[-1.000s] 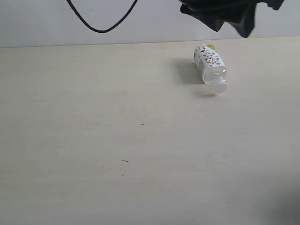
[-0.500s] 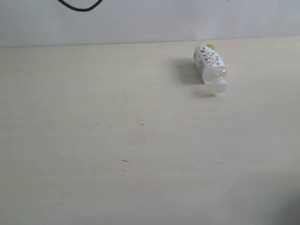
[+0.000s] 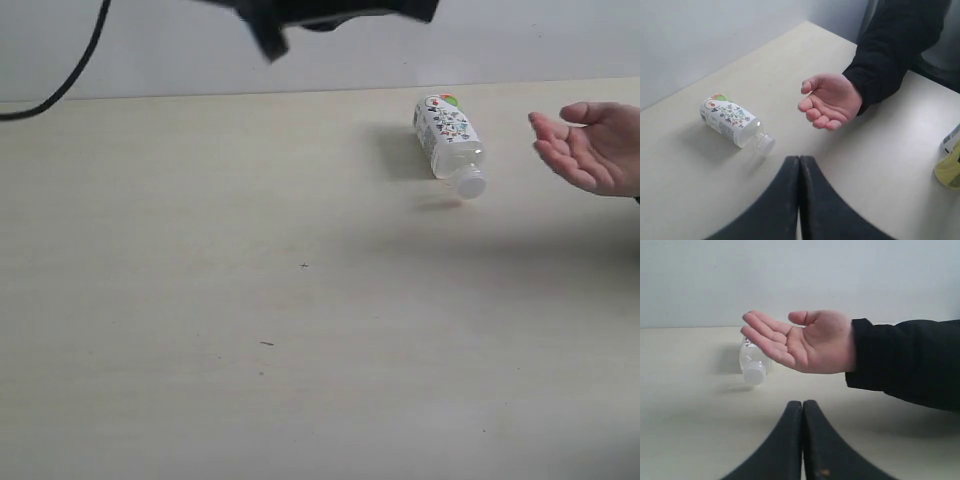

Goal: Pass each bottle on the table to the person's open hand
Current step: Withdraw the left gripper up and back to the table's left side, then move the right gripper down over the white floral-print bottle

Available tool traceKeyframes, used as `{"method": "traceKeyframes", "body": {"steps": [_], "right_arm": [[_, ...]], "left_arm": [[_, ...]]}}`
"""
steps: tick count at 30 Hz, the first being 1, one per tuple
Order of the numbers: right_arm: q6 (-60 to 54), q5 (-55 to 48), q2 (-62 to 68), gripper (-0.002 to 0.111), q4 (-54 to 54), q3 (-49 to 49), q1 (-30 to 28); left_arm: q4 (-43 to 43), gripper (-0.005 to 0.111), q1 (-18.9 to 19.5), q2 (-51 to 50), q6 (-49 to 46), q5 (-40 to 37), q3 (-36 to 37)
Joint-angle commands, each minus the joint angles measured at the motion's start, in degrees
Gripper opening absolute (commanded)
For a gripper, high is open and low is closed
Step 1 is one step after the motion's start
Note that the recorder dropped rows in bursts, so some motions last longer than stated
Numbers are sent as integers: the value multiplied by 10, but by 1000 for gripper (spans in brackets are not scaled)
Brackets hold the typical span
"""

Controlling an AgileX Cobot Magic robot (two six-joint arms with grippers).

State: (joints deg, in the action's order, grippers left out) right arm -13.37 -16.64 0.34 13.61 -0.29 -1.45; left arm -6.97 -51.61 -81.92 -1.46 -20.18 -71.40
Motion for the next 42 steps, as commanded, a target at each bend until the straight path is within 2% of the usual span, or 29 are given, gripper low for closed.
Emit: {"method": "traceKeyframes", "body": {"steps": [1,6,7,9,17,19,21,25,35,39,42], "right_arm": [[-1,3,-3,0,-2,3,-3],[-1,3,-3,0,-2,3,-3],[-1,3,-3,0,-2,3,-3],[-1,3,-3,0,-2,3,-3],[-1,4,-3,0,-2,3,-3],[-1,4,-3,0,-2,3,-3],[-1,9,-3,0,-2,3,-3],[-1,82,-3,0,-1,3,-3],[65,268,-3,0,151,3,-3],[151,433,-3,0,152,3,-3],[233,444,1,0,120,-39,-3]], "left_arm": [[3,1,-4,73,-2,150,140],[3,1,-4,129,-2,273,277],[3,1,-4,150,-1,324,322],[3,1,-4,180,7,375,385],[0,1,-4,294,19,534,581],[-5,1,-4,311,18,533,605],[-5,1,-4,315,15,530,625],[-5,1,-4,315,15,526,632],[-5,1,-4,315,15,526,632],[-5,1,-4,315,15,526,632],[-5,1,-4,315,15,526,632]]}}
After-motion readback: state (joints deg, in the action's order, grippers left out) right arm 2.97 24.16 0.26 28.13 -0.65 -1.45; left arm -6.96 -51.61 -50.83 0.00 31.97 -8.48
